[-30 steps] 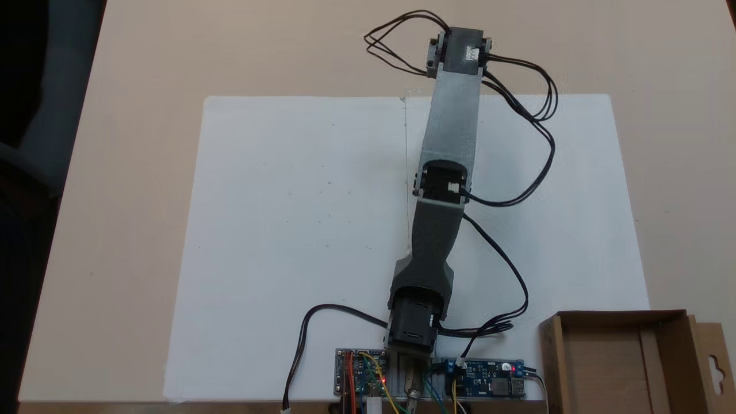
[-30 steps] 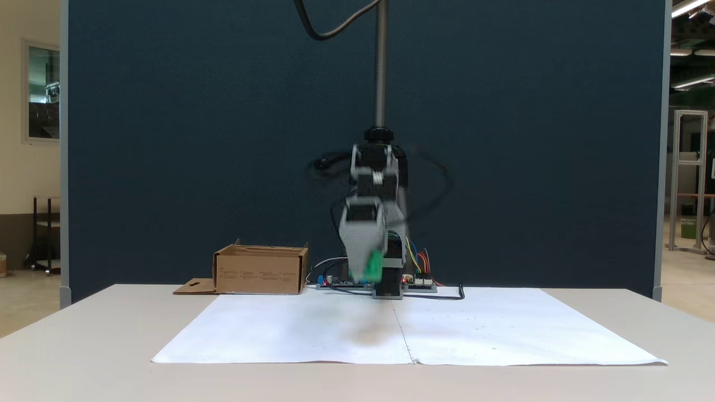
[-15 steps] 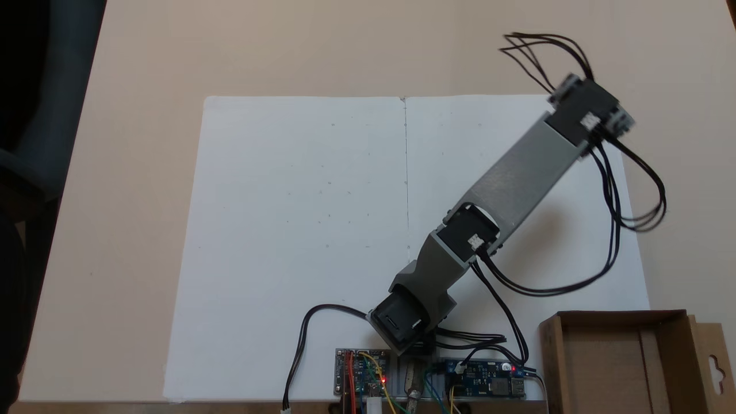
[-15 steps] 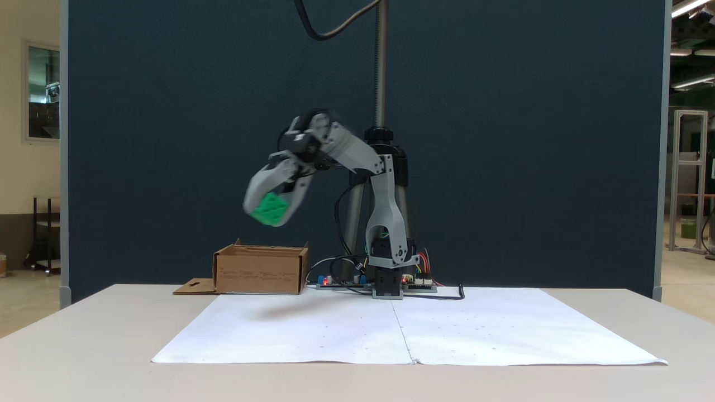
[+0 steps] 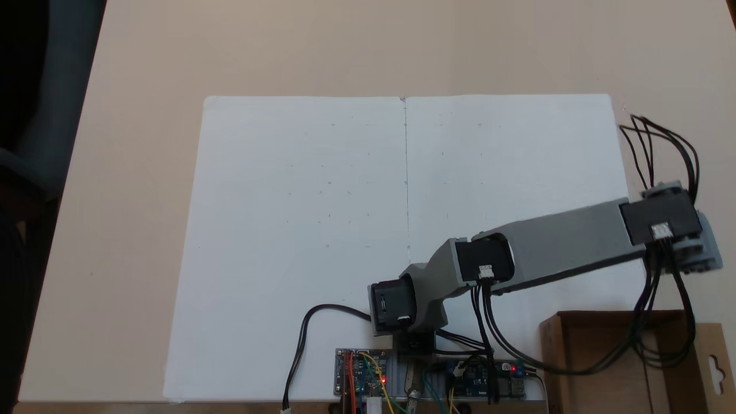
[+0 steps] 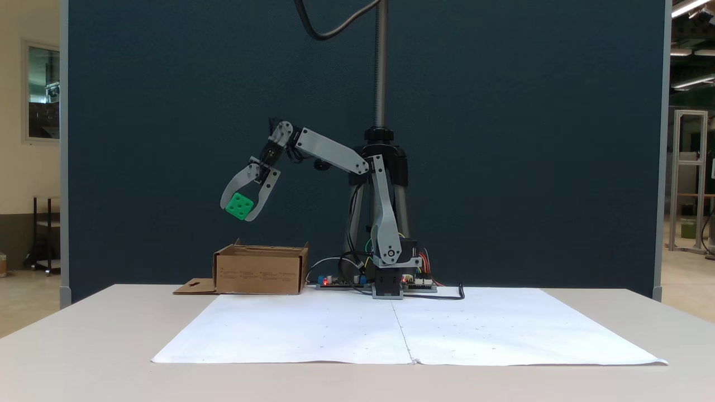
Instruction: Grasp a green dice and put it in the bin.
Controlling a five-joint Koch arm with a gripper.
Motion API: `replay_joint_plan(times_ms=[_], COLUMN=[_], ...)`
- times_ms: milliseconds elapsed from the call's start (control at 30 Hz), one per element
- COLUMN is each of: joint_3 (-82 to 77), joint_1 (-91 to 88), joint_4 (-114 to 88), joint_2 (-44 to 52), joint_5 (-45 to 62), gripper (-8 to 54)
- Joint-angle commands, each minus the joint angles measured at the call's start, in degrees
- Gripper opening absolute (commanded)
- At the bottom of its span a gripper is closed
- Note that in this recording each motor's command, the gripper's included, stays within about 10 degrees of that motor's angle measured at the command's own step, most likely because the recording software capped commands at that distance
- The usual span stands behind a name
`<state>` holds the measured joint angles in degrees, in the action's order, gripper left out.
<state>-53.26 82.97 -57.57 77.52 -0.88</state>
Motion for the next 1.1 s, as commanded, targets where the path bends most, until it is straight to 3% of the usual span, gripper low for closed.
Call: replay_joint_plan(times_ms=[0, 333, 700, 733, 767, 867, 1067], joint_3=[3.4, -9.9, -14.3, -15.6, -17.0, -17.8, -17.7], joint_1=[4.4, 17.0, 18.6, 18.5, 18.5, 18.4, 17.8], joint_4=[-2.1, -0.1, 5.6, 5.7, 5.6, 5.6, 5.7], joint_2=[0.5, -3.0, -4.9, -4.8, -4.6, -4.6, -3.0], joint_5=[7.0, 21.9, 23.0, 23.0, 22.9, 22.7, 22.4], gripper=[12.1, 12.1, 12.9, 24.8, 32.6, 41.4, 41.7])
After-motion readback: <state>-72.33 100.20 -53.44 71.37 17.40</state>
